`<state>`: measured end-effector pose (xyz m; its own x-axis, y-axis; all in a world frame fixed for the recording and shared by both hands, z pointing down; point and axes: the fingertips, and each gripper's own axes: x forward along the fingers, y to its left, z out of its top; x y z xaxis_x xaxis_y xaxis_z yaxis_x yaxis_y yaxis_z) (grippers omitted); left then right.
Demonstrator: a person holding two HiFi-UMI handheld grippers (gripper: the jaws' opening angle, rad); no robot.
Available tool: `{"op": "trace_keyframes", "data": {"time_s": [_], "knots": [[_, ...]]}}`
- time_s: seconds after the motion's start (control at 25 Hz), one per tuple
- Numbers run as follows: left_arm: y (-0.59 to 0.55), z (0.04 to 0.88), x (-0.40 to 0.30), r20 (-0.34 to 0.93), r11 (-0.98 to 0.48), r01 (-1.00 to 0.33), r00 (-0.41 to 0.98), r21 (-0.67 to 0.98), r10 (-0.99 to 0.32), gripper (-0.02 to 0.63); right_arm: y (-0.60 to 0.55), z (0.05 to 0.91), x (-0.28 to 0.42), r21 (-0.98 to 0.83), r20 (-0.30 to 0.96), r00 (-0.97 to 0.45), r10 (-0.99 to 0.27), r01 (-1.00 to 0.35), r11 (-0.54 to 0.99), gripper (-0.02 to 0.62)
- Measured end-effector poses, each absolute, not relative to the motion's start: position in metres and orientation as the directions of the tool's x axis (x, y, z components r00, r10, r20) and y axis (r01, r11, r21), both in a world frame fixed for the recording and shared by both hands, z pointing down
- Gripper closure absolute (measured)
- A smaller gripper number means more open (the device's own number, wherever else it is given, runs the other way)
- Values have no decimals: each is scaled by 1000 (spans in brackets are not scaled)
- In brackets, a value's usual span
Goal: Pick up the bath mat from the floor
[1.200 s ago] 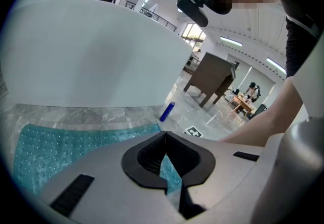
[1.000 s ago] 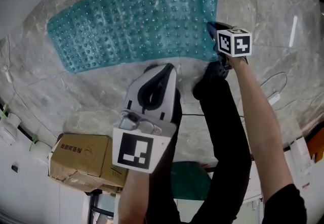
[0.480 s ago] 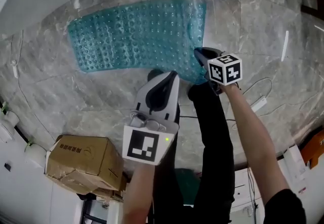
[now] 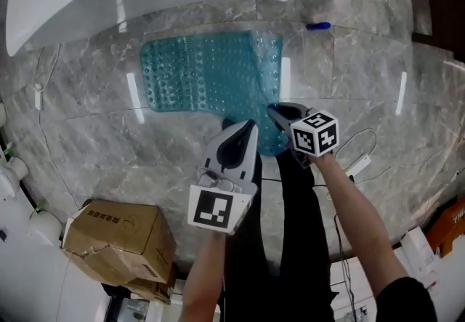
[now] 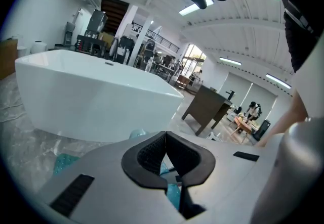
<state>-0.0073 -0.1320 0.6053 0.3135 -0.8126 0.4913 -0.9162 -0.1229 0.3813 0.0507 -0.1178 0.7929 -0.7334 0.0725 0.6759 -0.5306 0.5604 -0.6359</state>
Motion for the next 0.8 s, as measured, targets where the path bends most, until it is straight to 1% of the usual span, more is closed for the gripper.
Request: {"op": "trace_keyframes", "data": {"time_s": [0.16,0.32,0.56,0.8], "knots": [[-117,571,-28,499,-130,-923,310,362,-809,592,-111,730,35,-640,660,-748,72,-509,576,558],[-116,520,-42,486,-172,-927,326,334,-811,592,-113,666,26,-624,651,-757,52,-495,604,558],[-99,436,-67,443,-231,-925,351,303,-825,592,-100,567,14,-603,626,-779,-30,-509,614,558],[-77,379,-94,413,-212,-935,319,284,-853,592,-91,481,13,-607,563,-814,-143,-526,596,558]]}}
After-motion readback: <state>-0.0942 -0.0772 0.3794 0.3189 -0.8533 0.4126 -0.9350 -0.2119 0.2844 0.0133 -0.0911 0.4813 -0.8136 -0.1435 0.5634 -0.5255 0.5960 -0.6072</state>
